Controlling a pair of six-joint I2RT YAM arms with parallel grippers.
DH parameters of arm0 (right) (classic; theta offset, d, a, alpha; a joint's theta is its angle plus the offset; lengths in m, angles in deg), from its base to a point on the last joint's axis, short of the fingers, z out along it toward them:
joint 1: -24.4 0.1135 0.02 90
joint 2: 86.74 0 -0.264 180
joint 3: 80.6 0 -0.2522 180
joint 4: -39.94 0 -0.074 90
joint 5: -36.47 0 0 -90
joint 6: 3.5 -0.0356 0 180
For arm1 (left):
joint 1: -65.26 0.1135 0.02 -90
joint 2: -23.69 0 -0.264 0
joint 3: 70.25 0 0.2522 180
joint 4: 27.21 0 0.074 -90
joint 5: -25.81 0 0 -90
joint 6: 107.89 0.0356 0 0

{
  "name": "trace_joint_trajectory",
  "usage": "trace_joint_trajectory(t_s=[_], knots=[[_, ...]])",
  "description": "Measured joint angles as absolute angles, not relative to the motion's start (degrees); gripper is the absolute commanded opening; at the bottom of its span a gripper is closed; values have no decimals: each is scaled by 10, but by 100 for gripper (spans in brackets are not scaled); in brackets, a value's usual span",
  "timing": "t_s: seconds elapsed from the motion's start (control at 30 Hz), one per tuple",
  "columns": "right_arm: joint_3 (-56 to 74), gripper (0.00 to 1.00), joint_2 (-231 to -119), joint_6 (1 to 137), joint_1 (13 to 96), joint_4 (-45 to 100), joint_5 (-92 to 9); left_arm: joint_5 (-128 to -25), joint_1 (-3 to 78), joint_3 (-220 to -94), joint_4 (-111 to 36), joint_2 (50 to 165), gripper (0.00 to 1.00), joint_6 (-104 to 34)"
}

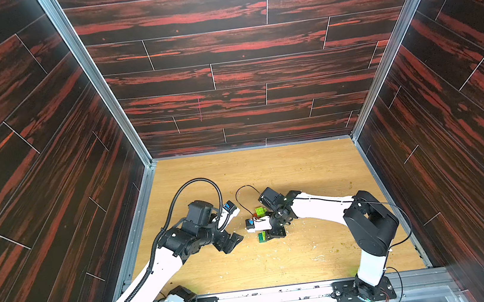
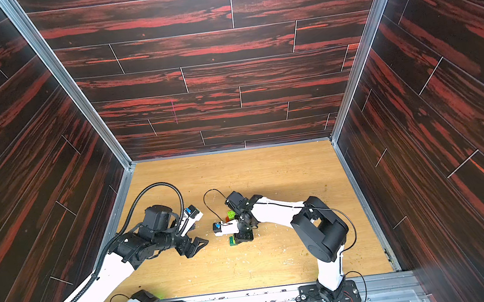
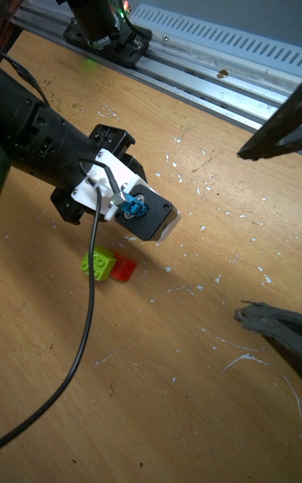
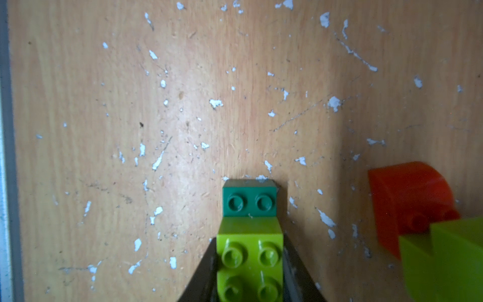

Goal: Assemble the letter s with lego
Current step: Assemble the lego brick with the lego brick.

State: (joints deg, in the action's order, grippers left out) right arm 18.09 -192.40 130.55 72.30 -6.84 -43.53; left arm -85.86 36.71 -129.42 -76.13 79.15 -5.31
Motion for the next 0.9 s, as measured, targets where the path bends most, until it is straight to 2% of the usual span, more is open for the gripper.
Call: trace_joint_trajectory(t_s=[0.47, 0.63, 0.9], knots=[[197, 0, -1919, 1294, 726, -32, -428, -861, 369, -1303, -761, 786, 89, -71], [216, 7, -1909, 1285, 723, 1, -411, -860, 373, -1308, -762, 775, 89, -77], [276, 13, -1888, 1254, 716, 87, -346, -853, 383, -1313, -774, 755, 89, -80]])
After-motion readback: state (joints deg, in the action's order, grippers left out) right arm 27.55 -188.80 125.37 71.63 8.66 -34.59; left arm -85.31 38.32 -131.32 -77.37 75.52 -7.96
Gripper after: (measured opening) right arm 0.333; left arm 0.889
